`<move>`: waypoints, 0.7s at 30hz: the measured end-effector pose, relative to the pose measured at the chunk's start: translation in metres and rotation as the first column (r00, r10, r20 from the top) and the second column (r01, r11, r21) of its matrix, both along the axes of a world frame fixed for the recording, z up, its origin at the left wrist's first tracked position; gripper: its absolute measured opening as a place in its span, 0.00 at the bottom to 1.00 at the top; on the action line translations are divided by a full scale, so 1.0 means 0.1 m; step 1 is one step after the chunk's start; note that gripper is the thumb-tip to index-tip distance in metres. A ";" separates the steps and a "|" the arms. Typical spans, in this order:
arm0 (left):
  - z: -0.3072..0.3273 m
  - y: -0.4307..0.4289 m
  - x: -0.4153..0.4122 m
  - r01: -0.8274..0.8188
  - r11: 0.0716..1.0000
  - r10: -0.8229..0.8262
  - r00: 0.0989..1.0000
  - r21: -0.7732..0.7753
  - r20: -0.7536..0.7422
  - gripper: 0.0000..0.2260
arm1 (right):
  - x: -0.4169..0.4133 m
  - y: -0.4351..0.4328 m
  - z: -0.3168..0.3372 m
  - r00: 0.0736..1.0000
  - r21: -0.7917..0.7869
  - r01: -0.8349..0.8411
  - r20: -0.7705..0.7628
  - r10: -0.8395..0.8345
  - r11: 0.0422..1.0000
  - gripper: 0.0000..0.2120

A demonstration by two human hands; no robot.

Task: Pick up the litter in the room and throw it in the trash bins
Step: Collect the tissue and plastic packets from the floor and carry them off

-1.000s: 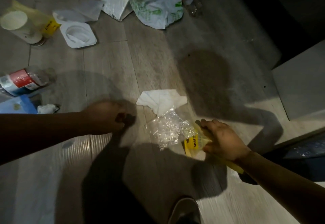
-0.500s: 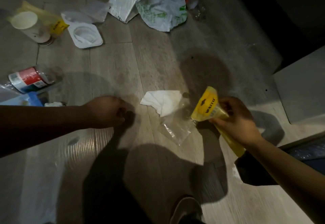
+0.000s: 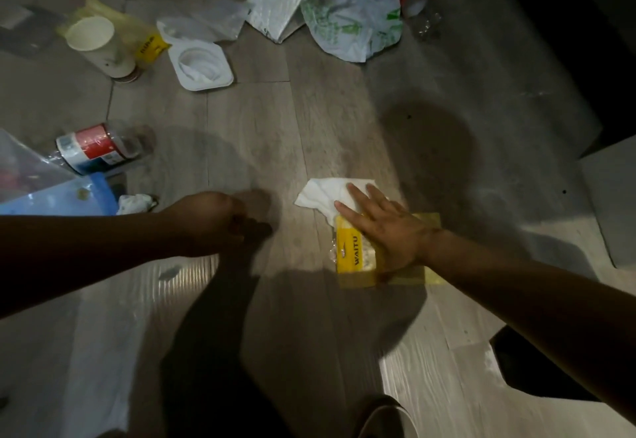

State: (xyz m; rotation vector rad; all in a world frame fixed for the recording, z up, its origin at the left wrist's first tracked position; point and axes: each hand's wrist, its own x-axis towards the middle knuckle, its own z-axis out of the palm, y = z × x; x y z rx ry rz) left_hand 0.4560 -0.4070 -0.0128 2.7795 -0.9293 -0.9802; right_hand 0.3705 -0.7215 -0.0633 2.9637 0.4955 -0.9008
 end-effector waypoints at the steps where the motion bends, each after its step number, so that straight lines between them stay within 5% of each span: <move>1: 0.01 0.03 0.00 -0.003 1.000 0.003 1.000 0.015 -0.001 0.08 | 0.06 0.01 -0.02 1.000 -0.020 -0.013 -0.027 0.013 1.000 0.70; 12: 0.11 0.44 -0.22 -0.130 0.988 0.140 0.979 0.080 -0.150 0.11 | 0.31 0.31 0.06 0.994 0.230 0.102 0.010 -0.107 0.968 0.33; 18: 0.20 0.80 -0.26 -0.237 0.971 0.239 0.965 0.034 -0.109 0.12 | 0.37 0.75 0.28 0.925 0.570 0.378 -0.248 -0.286 0.729 0.22; 21: 0.21 1.10 -0.25 -0.330 0.944 0.330 0.940 0.012 -0.084 0.13 | 0.54 1.08 0.39 0.929 0.590 0.367 -0.265 -0.257 0.719 0.22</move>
